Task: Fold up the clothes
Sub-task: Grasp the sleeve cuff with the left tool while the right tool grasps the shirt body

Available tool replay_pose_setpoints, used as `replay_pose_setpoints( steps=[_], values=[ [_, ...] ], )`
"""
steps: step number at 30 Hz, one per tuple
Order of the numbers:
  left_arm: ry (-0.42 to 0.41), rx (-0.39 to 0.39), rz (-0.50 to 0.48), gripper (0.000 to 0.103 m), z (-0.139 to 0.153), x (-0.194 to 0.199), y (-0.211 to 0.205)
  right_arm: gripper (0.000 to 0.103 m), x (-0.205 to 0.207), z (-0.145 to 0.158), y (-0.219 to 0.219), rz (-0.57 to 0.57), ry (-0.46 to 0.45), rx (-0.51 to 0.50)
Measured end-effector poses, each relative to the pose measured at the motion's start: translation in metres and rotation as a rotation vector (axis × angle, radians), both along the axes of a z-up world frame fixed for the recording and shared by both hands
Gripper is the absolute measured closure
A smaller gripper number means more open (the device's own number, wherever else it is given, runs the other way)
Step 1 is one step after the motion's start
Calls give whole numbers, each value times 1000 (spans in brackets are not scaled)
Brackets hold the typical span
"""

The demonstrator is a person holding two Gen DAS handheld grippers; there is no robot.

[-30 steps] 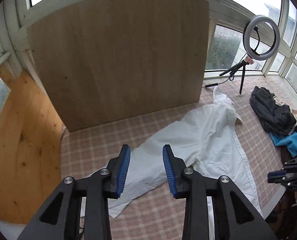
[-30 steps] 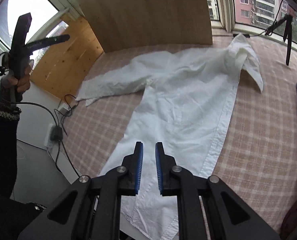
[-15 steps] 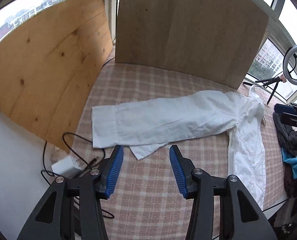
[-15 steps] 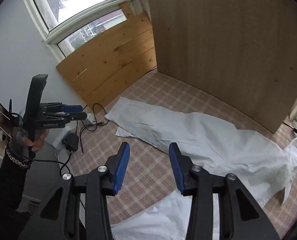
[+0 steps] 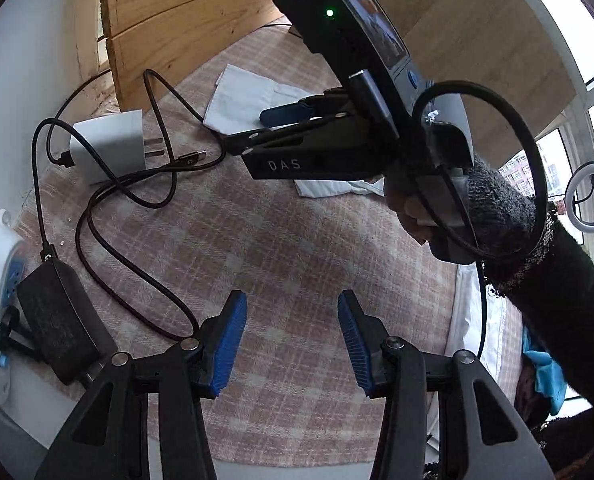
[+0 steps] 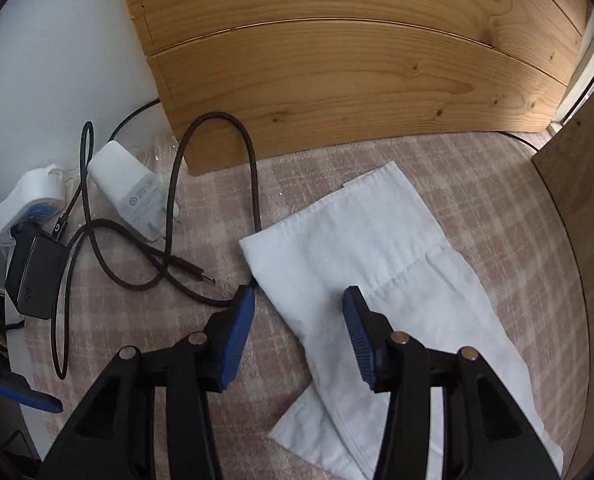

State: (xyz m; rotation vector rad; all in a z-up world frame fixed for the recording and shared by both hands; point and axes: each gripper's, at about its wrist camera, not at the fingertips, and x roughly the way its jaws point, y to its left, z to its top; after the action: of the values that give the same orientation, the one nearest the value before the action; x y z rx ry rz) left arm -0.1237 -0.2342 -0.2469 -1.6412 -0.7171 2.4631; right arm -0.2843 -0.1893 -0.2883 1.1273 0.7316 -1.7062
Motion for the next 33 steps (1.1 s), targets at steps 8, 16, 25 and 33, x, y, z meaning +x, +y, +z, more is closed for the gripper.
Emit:
replay_pose_setpoints(
  steps=[8,16,25,33],
  values=[
    [13,-81,-59,58,-4,-53,9,101,-41,100,94,-174,-36,-250],
    [-47,-173,-108,58,-33,-139,9,101,-63,225,232,-416,-4,-598],
    [-28,-218,-199,99,-43,-171,35,101,-54,283,319,-516,95,-697],
    [121,-207,-151,100,42,-155,-7,100,-56,295,346,-543,146,-721]
  ],
)
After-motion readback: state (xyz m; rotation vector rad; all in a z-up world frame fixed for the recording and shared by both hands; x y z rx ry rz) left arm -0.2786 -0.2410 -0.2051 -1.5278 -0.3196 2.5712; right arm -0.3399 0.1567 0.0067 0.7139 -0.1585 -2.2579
